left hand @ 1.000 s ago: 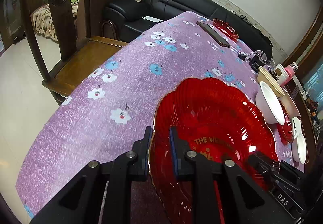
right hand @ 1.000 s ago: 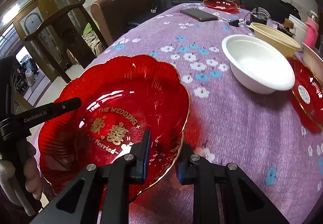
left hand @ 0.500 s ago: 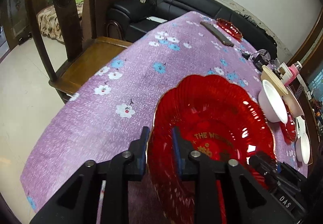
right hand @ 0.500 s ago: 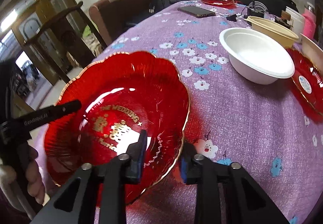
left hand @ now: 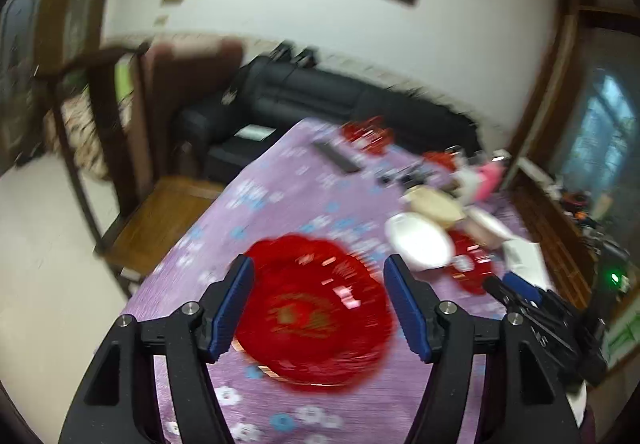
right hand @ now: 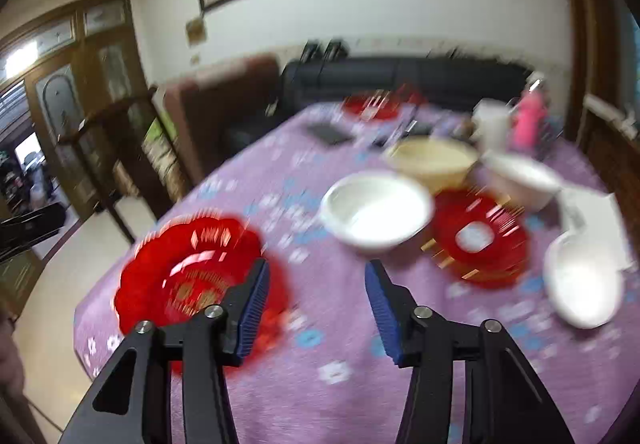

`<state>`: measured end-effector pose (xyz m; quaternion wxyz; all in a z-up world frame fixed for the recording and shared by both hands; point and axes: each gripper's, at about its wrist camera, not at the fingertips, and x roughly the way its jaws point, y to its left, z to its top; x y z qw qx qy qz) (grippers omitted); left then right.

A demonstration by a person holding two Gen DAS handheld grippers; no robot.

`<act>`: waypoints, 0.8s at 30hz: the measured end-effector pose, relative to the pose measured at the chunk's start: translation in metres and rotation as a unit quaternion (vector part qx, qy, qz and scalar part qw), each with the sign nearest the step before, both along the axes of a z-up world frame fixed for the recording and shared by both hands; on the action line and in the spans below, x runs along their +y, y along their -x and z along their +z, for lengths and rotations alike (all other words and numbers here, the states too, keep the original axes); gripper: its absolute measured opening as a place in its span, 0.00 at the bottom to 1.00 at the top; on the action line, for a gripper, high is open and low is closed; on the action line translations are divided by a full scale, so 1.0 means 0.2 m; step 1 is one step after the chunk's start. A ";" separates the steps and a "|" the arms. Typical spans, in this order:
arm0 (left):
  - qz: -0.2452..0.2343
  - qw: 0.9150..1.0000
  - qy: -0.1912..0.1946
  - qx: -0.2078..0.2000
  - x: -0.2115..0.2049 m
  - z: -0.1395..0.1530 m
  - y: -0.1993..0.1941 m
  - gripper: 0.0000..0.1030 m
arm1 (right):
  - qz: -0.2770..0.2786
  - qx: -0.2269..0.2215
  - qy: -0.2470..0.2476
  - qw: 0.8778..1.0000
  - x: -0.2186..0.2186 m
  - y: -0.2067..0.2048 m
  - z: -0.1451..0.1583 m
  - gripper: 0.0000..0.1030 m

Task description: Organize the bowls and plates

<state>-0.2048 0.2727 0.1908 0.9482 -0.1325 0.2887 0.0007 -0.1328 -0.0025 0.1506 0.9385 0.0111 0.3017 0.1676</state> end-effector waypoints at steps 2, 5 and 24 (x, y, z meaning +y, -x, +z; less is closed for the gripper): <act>-0.021 0.999 -0.004 -0.028 -0.06 0.15 0.06 0.65 | -0.013 -0.027 0.000 1.000 -0.09 0.03 0.13 0.58; -0.033 0.997 -0.018 -0.064 -0.10 0.39 0.13 0.66 | -0.042 -0.071 0.000 0.997 -0.23 0.08 0.38 0.62; 0.092 0.979 -0.085 -0.162 0.12 1.26 -0.09 1.00 | -0.165 -0.169 0.009 0.972 -0.71 -0.05 1.56 0.90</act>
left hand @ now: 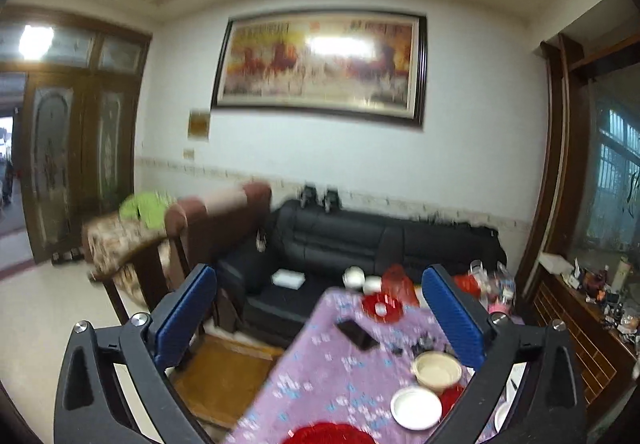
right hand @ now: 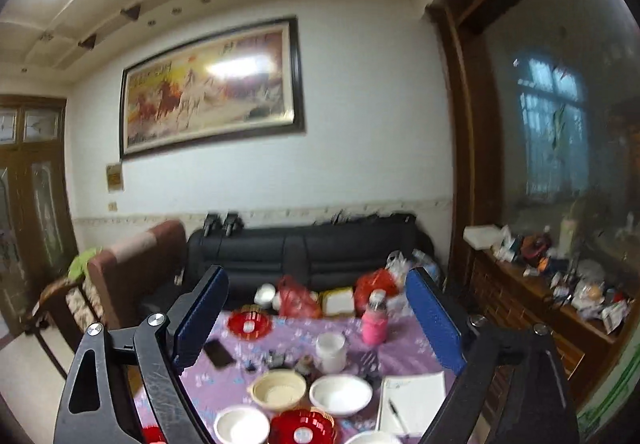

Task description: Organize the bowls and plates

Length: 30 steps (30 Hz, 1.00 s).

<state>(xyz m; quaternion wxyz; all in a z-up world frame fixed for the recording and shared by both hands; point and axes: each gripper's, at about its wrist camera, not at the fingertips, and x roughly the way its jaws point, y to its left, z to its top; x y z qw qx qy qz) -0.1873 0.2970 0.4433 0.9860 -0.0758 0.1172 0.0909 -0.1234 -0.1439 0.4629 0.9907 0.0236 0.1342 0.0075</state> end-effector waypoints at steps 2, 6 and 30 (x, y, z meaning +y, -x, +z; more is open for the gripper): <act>-0.018 0.999 0.008 0.047 -0.04 -0.19 -0.11 1.00 | 0.010 0.044 0.003 0.999 0.03 -0.11 -0.23 0.90; -0.060 0.990 0.018 0.127 -0.14 -0.60 -0.33 1.00 | 0.041 0.143 -0.024 0.989 0.12 -0.32 -0.80 0.90; -0.160 0.885 0.133 0.416 -0.70 -1.94 -1.39 0.64 | 0.123 0.328 -0.227 0.909 0.33 -0.93 -2.08 0.59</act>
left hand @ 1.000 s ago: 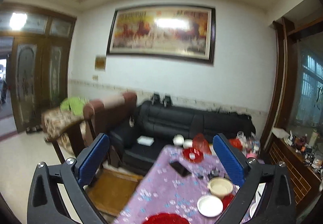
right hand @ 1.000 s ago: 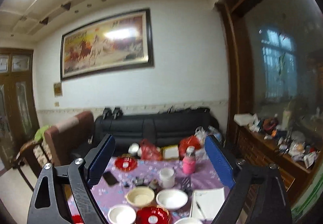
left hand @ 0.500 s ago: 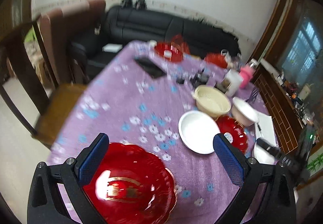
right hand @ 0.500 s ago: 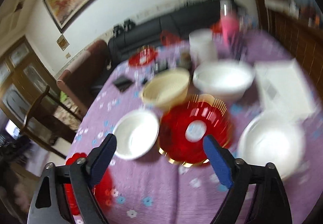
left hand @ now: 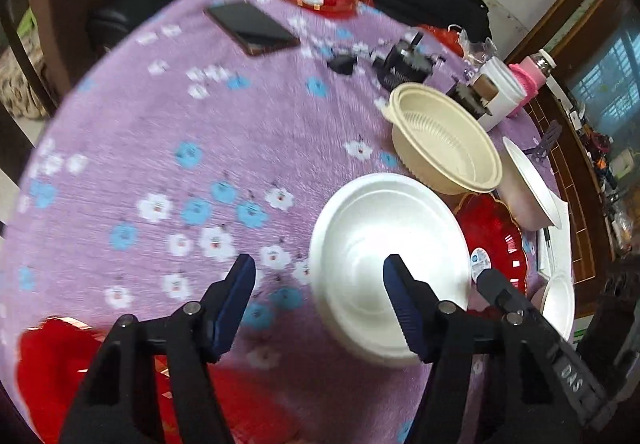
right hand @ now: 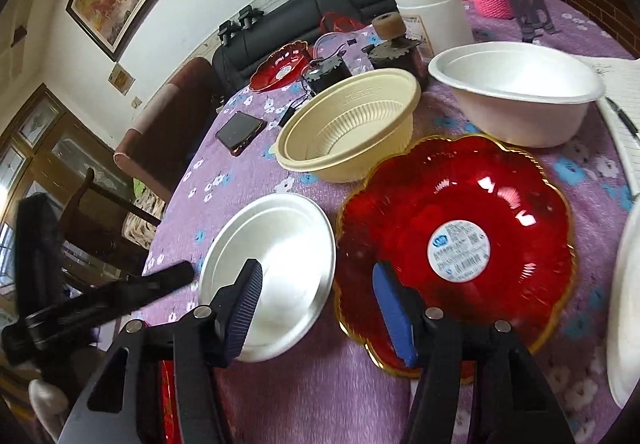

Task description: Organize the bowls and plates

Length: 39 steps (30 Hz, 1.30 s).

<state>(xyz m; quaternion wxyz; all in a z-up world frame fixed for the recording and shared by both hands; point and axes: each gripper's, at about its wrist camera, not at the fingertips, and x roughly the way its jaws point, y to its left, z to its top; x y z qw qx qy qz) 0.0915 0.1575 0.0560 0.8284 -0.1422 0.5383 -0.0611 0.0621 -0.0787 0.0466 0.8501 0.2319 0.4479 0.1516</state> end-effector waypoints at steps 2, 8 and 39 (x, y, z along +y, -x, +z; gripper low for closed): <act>0.002 1.000 -0.001 0.006 -0.02 -0.04 -0.03 0.64 | 0.004 -0.004 0.003 1.000 0.01 -0.02 -0.02 0.59; -0.003 1.000 -0.022 0.015 -0.09 -0.10 -0.10 0.63 | 0.021 0.003 0.007 1.000 0.04 -0.06 -0.09 0.44; 0.032 0.995 -0.037 -0.081 0.01 0.24 0.33 0.15 | 0.069 -0.104 -0.020 0.992 0.16 0.19 0.16 0.18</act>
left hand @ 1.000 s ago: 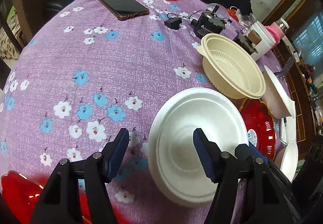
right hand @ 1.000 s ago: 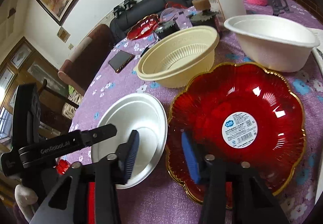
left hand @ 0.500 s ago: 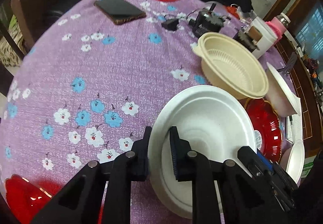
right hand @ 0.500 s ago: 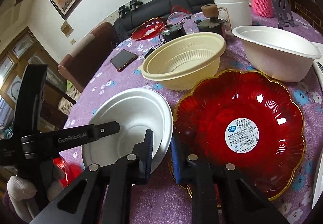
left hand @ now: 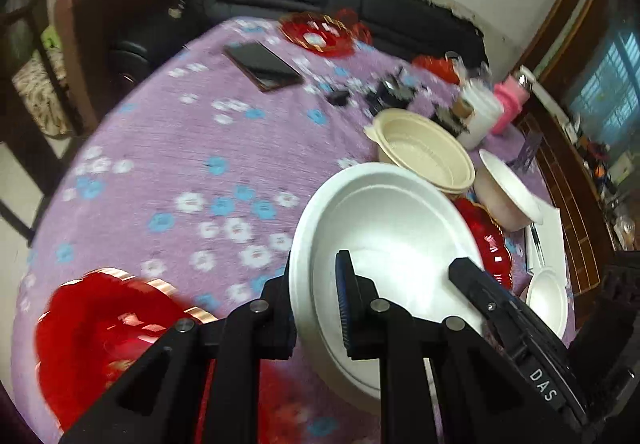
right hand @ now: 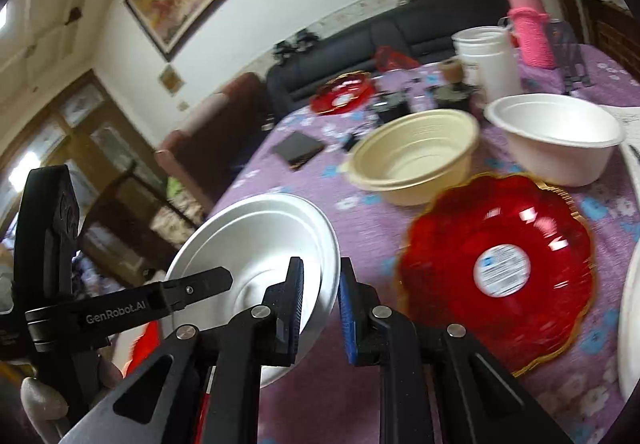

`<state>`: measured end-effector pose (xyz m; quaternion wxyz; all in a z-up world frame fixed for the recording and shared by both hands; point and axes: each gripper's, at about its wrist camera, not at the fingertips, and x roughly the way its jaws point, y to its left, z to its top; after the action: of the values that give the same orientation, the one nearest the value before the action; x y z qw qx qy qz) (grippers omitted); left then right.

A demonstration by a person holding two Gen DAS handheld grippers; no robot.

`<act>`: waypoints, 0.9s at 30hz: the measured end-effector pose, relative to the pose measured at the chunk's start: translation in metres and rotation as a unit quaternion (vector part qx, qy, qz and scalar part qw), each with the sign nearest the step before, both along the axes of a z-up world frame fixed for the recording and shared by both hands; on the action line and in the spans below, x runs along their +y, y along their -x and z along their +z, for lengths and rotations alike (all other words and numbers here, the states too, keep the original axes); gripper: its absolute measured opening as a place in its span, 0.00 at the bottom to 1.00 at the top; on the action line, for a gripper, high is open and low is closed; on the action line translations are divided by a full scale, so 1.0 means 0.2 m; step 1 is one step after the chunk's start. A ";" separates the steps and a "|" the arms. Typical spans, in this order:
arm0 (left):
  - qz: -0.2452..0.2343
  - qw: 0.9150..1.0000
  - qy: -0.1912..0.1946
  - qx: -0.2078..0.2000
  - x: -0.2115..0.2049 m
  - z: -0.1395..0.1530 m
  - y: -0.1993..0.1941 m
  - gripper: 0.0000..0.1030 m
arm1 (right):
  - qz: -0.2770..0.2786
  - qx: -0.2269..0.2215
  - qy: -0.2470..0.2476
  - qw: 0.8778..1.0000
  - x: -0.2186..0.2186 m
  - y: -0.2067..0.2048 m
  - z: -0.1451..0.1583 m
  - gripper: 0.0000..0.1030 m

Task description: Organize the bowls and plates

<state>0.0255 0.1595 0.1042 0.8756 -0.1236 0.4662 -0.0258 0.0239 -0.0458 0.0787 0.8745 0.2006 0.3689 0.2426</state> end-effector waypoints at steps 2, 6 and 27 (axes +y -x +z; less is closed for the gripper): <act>0.023 0.999 -0.009 -0.025 0.07 0.04 0.11 0.15 | 0.027 -0.005 -0.003 1.000 0.08 0.04 0.01 0.19; 0.065 0.996 -0.024 -0.056 0.19 0.07 0.29 0.15 | 0.080 -0.011 -0.003 0.997 0.23 0.13 0.03 0.19; 0.168 0.982 -0.032 -0.086 0.52 -0.03 0.72 0.20 | 0.151 -0.028 0.046 0.987 0.68 0.38 -0.01 0.19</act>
<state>-0.1179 0.2636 0.0984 0.9079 -0.1691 0.3624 0.1259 -0.0523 0.0896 0.0758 0.8464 0.0950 0.3808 0.3599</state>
